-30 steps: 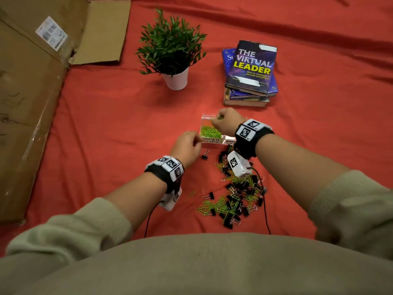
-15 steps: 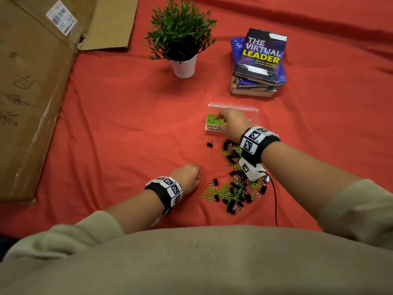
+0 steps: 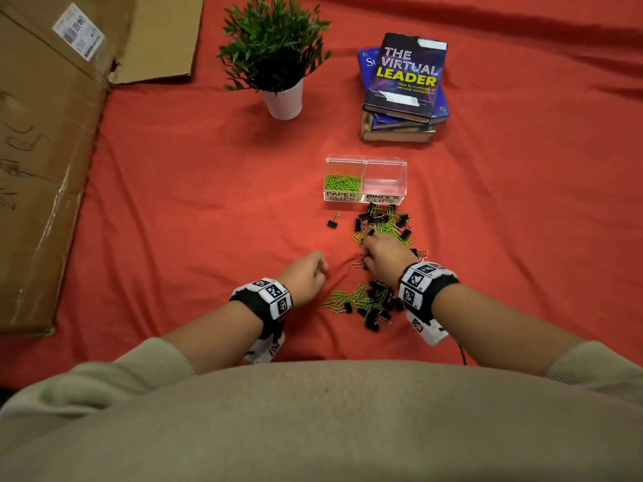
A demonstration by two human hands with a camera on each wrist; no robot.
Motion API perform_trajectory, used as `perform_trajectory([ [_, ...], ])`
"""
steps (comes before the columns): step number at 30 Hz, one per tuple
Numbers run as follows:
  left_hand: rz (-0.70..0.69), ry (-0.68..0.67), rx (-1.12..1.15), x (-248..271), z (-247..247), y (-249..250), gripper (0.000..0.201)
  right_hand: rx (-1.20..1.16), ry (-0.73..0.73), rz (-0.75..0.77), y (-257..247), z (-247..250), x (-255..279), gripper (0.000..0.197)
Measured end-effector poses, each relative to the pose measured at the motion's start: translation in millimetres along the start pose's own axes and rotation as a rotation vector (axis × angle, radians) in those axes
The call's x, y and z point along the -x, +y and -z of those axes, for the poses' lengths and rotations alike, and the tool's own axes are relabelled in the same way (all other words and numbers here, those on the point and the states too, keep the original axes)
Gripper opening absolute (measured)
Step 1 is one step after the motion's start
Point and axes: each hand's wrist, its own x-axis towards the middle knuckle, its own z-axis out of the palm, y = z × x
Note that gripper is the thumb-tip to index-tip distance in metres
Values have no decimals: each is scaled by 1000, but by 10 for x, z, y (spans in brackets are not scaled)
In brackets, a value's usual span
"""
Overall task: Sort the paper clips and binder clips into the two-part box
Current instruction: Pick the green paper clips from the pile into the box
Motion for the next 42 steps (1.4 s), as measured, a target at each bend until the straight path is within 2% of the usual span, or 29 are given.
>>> perform_trajectory([
  [2, -8, -43, 7, 13, -52, 48, 22, -12, 11, 40, 2, 25, 65, 11],
  [4, -43, -93, -41, 22, -127, 90, 22, 23, -70, 136, -78, 0, 169, 16],
  [7, -117, -139, -186, 51, -254, 99, 19, 181, -155, 259, -174, -110, 299, 34],
  [9, -168, -147, -324, 63, -312, 80, 27, 301, -164, 285, -175, -166, 332, 47],
  [12, -185, -119, -418, 53, -354, 71, 33, 305, -170, 258, -171, -200, 345, 46],
  [19, -171, -104, -415, 28, -333, 87, 26, 169, -230, 155, -131, -190, 296, 35],
  [22, -177, -106, -516, 42, -355, 127, 28, 123, -248, 95, -130, -193, 279, 26],
  [25, -126, -101, -576, 52, -388, 194, 31, 103, -276, 40, -158, -197, 262, 16],
  [30, -111, -97, -599, 63, -425, 214, 32, 69, -283, -18, -153, -179, 222, 16],
  [34, -118, -110, -559, 79, -417, 191, 28, -168, -221, -101, -102, -12, 215, 12],
  [37, -97, -123, -436, 60, -359, 159, 27, -484, -162, -193, -67, 192, 181, 7],
  [40, -54, -105, -250, 47, -278, 101, 22, -901, -155, -270, -42, 429, 67, 3],
  [42, -31, -68, -116, 42, -226, 65, 15, -1092, -173, -284, -31, 588, -47, 3],
])
